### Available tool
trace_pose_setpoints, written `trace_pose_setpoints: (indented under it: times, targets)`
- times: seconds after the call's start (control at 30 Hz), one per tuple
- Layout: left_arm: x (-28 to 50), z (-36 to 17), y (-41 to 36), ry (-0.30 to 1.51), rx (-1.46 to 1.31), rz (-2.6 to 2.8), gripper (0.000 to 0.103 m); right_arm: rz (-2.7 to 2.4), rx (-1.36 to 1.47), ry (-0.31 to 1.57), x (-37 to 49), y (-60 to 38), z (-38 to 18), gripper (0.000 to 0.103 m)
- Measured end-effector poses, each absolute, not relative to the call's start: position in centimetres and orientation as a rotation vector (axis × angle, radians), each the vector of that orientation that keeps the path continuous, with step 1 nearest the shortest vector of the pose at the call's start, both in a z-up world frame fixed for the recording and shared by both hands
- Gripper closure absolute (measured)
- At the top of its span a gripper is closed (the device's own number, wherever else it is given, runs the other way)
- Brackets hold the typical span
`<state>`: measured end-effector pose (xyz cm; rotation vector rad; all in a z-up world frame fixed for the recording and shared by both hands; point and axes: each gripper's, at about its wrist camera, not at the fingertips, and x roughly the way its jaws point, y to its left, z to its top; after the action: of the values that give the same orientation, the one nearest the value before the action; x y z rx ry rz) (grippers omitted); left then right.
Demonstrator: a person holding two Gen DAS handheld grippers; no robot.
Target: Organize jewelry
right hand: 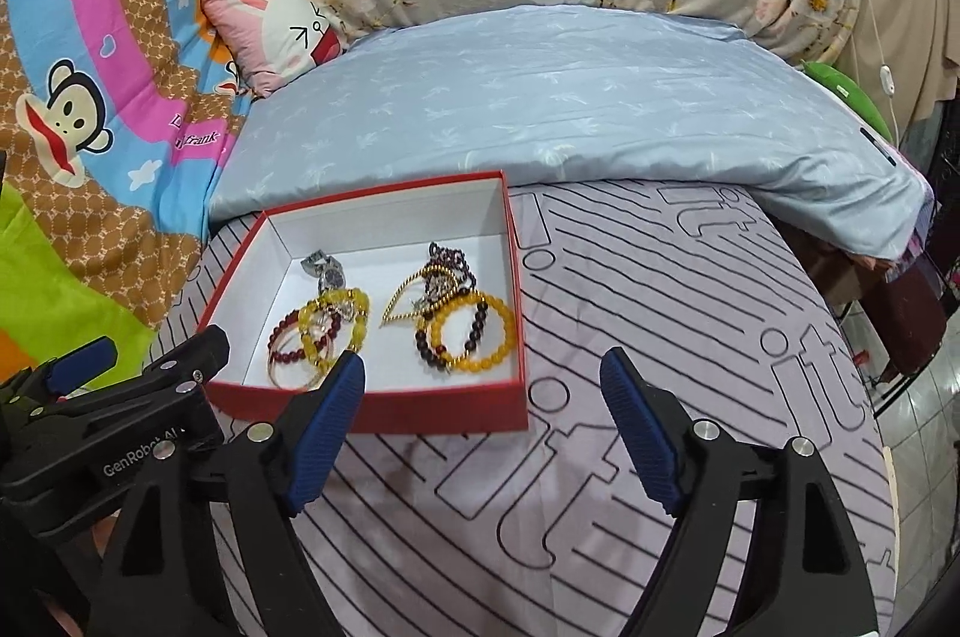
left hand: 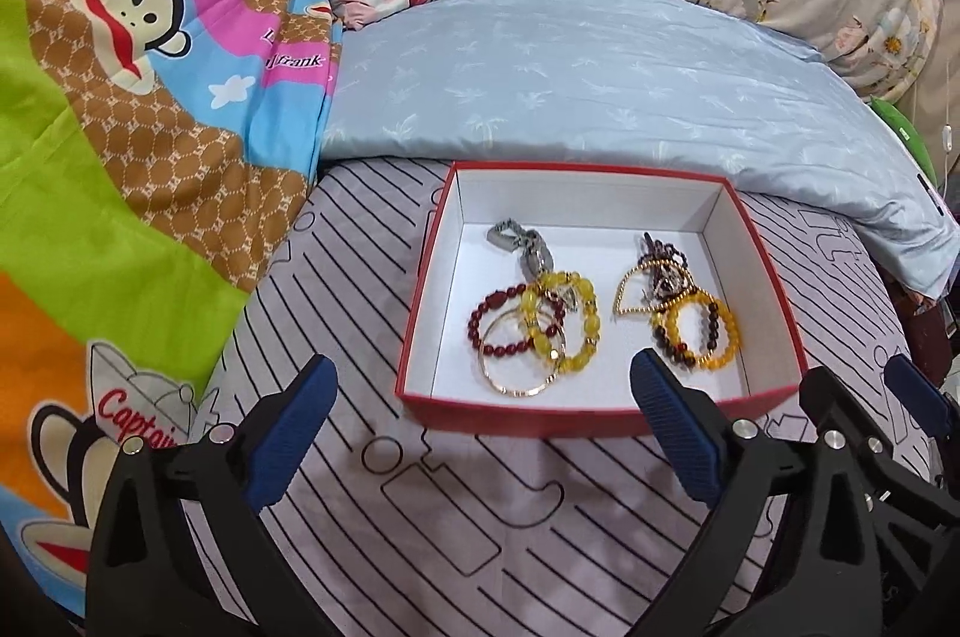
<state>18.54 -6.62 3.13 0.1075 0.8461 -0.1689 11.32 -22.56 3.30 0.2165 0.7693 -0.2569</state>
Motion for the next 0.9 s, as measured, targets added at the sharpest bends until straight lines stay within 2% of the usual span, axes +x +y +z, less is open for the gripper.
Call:
trace_pose_setpoints:
  times: [0.5, 0.9]
  targets:
    - [14.4, 2.3, -5.6, 0.861, 0.111, -0.159, 0.007, -0.278, 0.213, 0.789, 7.3, -21.5, 2.4, 0.022]
    - [13.9, 2.6, -5.3, 0.853, 0.110, -0.150, 0.007, -0.279, 0.204, 0.786, 6.8, -21.4, 2.5, 0.022]
